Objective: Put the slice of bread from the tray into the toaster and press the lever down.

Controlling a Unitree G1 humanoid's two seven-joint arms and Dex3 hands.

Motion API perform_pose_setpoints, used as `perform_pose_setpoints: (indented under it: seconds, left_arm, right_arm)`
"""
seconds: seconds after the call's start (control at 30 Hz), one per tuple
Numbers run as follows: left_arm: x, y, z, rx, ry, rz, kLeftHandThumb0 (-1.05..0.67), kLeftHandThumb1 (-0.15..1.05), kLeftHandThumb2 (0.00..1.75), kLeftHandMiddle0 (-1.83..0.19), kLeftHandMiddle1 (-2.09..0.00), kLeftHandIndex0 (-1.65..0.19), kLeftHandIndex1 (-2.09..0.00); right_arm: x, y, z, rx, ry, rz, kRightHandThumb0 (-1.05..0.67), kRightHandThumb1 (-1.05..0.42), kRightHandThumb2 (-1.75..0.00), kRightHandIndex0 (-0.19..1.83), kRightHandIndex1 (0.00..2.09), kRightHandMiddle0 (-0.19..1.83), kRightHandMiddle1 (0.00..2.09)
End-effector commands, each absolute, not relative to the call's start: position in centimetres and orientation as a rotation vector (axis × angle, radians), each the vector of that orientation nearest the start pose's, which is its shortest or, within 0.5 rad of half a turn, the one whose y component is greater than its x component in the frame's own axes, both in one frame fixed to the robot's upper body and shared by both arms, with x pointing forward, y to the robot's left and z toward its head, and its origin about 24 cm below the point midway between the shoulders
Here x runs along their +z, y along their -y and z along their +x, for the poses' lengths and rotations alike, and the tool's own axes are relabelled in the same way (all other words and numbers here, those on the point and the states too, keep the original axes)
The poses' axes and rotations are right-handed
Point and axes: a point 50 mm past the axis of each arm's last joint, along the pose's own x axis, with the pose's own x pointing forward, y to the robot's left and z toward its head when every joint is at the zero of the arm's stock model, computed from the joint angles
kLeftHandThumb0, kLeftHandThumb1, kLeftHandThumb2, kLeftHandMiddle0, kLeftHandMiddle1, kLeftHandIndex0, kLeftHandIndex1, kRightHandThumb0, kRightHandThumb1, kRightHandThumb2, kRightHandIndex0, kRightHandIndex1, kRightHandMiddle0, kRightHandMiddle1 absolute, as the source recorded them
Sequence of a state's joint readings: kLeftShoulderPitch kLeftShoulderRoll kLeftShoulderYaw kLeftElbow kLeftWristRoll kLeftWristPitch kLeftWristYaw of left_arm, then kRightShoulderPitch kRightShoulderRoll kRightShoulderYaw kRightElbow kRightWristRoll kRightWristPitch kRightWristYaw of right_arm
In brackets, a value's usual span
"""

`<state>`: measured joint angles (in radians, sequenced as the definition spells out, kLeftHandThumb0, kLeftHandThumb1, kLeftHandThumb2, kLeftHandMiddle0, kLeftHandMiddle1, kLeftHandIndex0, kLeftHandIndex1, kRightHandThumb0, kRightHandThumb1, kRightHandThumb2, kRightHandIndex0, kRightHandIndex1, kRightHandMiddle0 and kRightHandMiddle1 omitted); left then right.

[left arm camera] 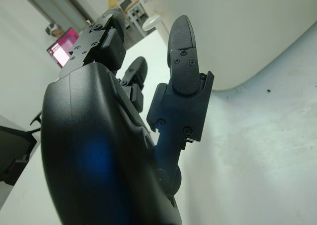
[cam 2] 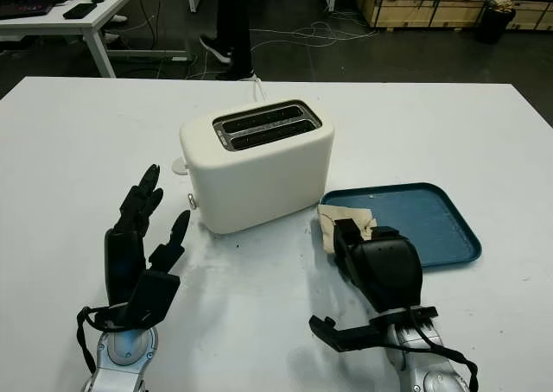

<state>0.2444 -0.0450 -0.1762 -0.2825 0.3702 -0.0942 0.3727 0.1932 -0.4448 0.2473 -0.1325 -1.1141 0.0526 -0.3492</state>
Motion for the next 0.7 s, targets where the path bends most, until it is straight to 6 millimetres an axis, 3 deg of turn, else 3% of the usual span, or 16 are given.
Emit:
perform_pose_setpoints:
  seconds: [0.0, 0.13, 0.27, 0.5, 0.57, 0.63, 0.67]
  left_arm:
    - [7.2, -12.7, 20.4, 0.283, 0.225, 0.23, -0.5, 0.92, 0.33, -0.27, -0.4, -0.36, 0.0]
    - [7.1, -12.7, 20.4, 0.279, 0.229, 0.241, -0.5, 0.92, 0.34, -0.27, -0.41, -0.36, 0.0]
    - [7.1, -12.6, 20.4, 0.276, 0.228, 0.235, -0.49, 0.92, 0.34, -0.27, -0.41, -0.36, 0.0]
    - [7.1, -12.4, 20.5, 0.272, 0.225, 0.231, -0.51, 0.92, 0.34, -0.27, -0.41, -0.36, 0.0]
    - [7.1, -12.4, 20.5, 0.272, 0.223, 0.23, -0.51, 0.92, 0.34, -0.27, -0.41, -0.35, 0.0]
    - [7.1, -12.4, 20.5, 0.274, 0.223, 0.233, -0.49, 0.92, 0.34, -0.27, -0.42, -0.36, 0.0]
    - [7.1, -12.4, 20.4, 0.272, 0.223, 0.231, -0.49, 0.92, 0.34, -0.27, -0.42, -0.36, 0.0]
  right_arm:
    - [4.3, 18.1, 20.9, -0.043, 0.327, -1.447, -0.38, -0.92, -0.21, 0.76, 1.75, 0.42, 1.75]
    - [4.5, 18.1, 20.7, -0.138, 0.521, -1.309, -0.42, -0.88, -0.05, 0.61, 1.75, 0.3, 1.75]
    - [4.8, 18.2, 20.5, -0.212, 0.669, -1.23, -0.49, -0.85, -0.01, 0.43, 1.75, 0.16, 1.75]
    - [5.4, 18.5, 20.0, -0.237, 0.755, -1.134, -0.65, -0.85, 0.0, 0.19, 1.75, 0.02, 1.74]
    - [5.4, 18.5, 19.8, -0.224, 0.726, -1.135, -0.68, -0.83, 0.0, 0.04, 1.71, 0.11, 1.34]
    - [5.4, 18.5, 19.7, -0.209, 0.68, -1.159, -0.74, -0.84, 0.0, 0.12, 1.23, 0.36, 0.54]
    - [5.4, 18.6, 19.7, -0.19, 0.653, -1.184, -0.77, -0.84, 0.0, 0.19, 0.89, 0.42, 0.23]
